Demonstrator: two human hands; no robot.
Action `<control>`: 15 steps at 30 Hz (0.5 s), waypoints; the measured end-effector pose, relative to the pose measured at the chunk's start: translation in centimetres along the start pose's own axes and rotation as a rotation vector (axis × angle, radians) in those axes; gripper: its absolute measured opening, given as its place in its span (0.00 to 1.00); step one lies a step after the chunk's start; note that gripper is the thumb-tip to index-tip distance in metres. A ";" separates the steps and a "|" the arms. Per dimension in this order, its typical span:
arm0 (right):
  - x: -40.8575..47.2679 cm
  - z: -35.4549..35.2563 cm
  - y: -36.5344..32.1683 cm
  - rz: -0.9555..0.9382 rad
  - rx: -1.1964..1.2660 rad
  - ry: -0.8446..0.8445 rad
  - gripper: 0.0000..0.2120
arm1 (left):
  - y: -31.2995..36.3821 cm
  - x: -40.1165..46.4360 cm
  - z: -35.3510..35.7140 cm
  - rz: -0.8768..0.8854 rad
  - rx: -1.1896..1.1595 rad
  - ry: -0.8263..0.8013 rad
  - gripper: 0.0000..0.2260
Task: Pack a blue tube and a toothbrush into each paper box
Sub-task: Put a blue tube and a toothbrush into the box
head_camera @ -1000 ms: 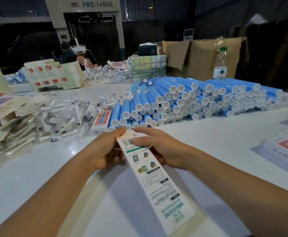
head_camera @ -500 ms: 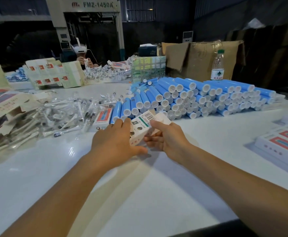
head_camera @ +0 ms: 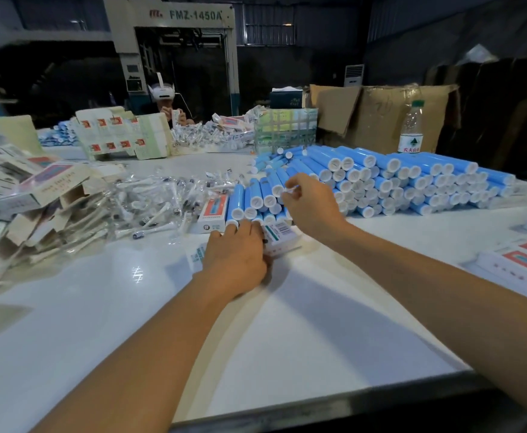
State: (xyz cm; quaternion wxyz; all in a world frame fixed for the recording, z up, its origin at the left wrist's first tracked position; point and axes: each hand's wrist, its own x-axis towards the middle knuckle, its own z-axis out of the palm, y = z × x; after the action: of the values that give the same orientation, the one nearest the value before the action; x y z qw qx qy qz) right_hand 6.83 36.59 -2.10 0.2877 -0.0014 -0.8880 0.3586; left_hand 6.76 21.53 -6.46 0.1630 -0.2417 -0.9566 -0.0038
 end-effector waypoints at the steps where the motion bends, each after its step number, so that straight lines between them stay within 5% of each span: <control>1: 0.9 0.8 -0.9 -0.057 -0.076 -0.048 0.11 | 0.1 0.0 0.0 0.002 0.028 0.006 0.25; 5: 5.0 4.1 -3.6 -0.182 -0.407 -0.146 0.11 | 0.2 -0.4 0.3 0.024 0.062 0.054 0.27; 15: 8.3 8.2 -4.8 -0.115 -0.935 -0.406 0.09 | 0.2 0.4 0.4 0.052 0.039 -0.006 0.26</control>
State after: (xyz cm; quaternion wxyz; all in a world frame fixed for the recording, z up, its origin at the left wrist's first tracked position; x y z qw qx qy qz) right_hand -3.33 29.52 0.47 0.0971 -0.0115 -0.9901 -0.1005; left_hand 6.45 21.93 -6.74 0.1649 -0.2632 -0.9503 0.0197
